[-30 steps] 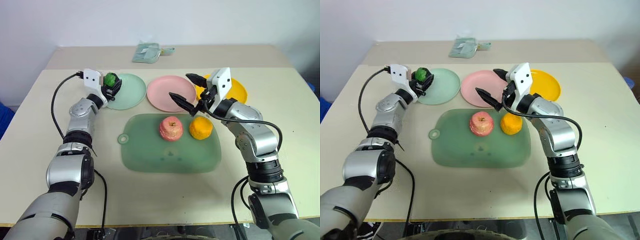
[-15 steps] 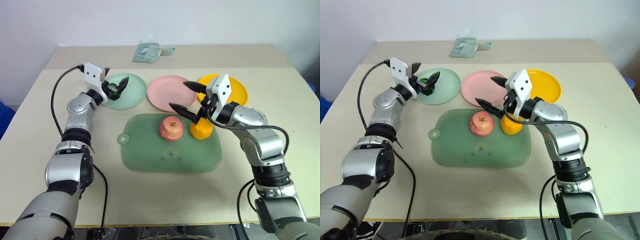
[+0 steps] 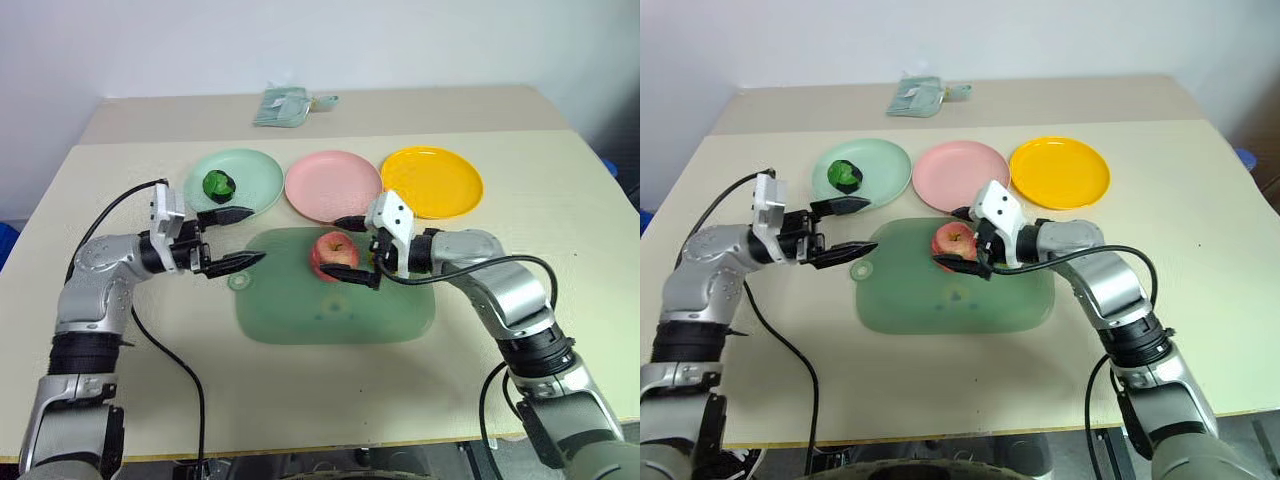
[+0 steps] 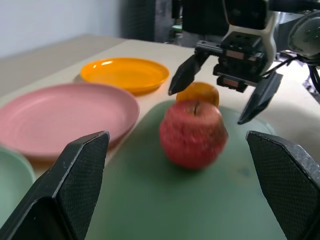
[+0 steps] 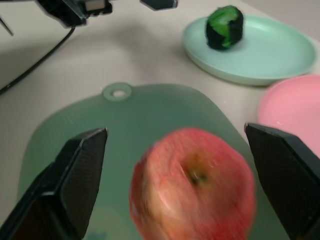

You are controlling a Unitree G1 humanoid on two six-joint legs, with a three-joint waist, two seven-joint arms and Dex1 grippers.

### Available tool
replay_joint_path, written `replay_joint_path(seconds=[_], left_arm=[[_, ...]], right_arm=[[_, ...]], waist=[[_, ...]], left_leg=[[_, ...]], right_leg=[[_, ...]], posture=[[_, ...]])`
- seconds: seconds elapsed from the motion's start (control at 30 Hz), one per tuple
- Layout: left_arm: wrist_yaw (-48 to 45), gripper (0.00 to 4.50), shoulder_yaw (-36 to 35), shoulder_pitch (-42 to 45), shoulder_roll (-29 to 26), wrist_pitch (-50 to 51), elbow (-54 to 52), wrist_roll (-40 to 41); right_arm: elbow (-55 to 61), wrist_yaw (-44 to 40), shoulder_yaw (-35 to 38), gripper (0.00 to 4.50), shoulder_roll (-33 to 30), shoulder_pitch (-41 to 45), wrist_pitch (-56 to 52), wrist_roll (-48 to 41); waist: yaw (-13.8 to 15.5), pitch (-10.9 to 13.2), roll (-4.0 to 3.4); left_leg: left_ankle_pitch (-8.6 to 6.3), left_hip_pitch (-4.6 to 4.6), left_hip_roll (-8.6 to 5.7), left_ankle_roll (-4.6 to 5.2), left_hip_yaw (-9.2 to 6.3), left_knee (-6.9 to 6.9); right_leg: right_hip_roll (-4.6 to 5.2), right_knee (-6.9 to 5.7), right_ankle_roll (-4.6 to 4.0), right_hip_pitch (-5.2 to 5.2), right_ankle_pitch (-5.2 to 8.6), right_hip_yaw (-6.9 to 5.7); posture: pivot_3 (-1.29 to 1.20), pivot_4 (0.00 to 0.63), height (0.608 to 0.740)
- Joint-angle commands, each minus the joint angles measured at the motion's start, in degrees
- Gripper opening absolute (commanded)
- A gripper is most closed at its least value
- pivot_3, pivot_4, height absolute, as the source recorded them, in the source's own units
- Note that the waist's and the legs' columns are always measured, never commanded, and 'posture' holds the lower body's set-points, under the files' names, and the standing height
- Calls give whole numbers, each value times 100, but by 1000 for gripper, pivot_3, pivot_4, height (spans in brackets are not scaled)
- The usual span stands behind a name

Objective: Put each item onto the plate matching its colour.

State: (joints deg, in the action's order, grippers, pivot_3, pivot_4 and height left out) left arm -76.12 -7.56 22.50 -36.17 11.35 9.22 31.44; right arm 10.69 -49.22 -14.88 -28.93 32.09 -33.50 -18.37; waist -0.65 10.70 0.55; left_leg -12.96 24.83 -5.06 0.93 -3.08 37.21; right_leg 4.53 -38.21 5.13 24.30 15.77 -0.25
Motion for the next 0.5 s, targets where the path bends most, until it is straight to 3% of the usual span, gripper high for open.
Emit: replay_joint_path(seconds=[0.03, 0.43, 0.5], left_arm=[[42, 4471, -179, -226, -191, 206, -519, 186], [192, 4471, -291, -745, -377, 323, -1099, 289], [223, 4500, -291, -761, -350, 292, -1112, 280]], right_arm=[[-54, 32, -20, 4500, 0, 169, -38, 142], [-311, -196, -241, 4500, -119, 354, 32, 610], [-207, -285, -245, 3926, -95, 329, -73, 516]], waist=[[14, 1, 1], [-1, 0, 3], [2, 0, 3]], left_leg=[[0, 0, -1, 0, 0, 0], [-2, 0, 0, 2, 0, -4], [-2, 0, 0, 3, 0, -3]], right_leg=[[0, 1, 0, -1, 0, 0], [0, 3, 0, -1, 0, 0], [0, 3, 0, -2, 0, 0]], posture=[[0, 150, 729], [0, 150, 729], [0, 150, 729]])
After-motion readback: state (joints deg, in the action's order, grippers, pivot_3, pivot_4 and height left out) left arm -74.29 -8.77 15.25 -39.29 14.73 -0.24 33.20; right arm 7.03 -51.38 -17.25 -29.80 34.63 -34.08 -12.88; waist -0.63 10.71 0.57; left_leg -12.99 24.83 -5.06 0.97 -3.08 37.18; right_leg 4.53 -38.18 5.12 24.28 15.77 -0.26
